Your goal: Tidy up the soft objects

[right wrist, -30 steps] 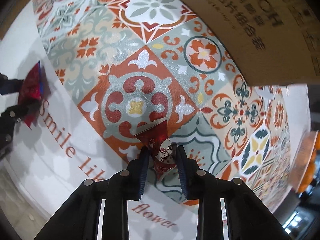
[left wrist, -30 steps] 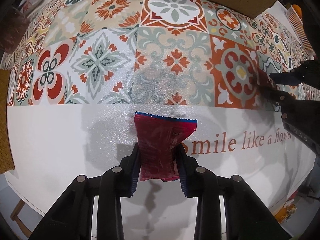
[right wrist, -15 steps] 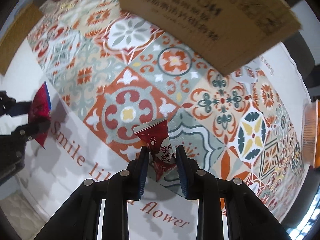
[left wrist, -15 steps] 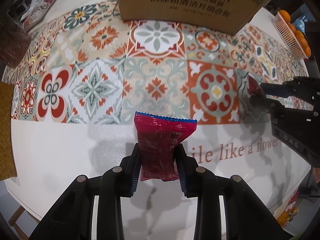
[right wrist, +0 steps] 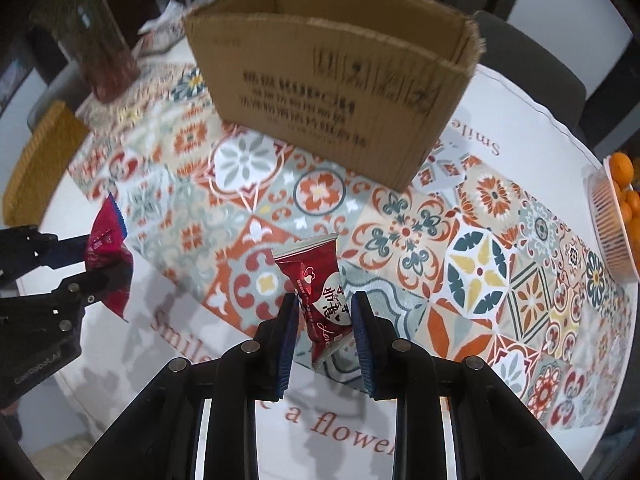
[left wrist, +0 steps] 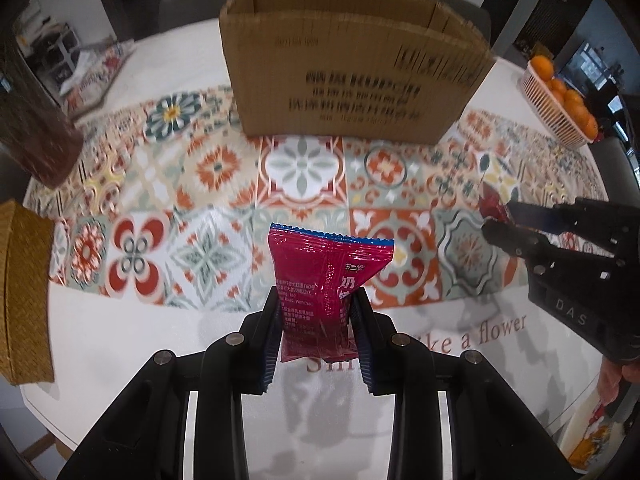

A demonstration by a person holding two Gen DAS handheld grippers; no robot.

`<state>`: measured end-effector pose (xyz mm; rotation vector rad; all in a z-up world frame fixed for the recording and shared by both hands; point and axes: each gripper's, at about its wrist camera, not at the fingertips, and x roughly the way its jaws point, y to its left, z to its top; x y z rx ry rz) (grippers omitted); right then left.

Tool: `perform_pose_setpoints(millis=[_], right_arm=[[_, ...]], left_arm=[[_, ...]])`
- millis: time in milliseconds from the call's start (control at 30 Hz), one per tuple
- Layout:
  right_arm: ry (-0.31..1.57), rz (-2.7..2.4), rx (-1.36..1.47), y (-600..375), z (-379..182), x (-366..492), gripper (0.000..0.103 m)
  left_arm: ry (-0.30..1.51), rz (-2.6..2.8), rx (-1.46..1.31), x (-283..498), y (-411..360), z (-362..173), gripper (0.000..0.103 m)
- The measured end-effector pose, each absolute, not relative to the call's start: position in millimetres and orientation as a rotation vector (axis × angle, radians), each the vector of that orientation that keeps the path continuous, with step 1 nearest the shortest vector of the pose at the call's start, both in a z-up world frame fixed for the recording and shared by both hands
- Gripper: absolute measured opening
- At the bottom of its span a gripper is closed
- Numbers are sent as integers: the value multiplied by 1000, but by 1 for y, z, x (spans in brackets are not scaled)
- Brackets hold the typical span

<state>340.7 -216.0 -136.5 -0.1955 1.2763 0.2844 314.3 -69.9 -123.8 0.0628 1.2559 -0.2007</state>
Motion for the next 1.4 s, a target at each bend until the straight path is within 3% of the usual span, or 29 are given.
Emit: perform_pose_setpoints(millis=[367, 667, 1400], right_arm=[[1167, 258, -57, -219, -101, 333, 28], [1070, 229, 24, -224, -73, 332, 16], [1131, 186, 187, -214, -112, 337, 19]], left_arm=[[1142, -242, 44, 318, -70, -83, 33], [1077, -260, 29, 322, -71, -66, 32], [1036, -322, 21, 330, -55, -86, 32]])
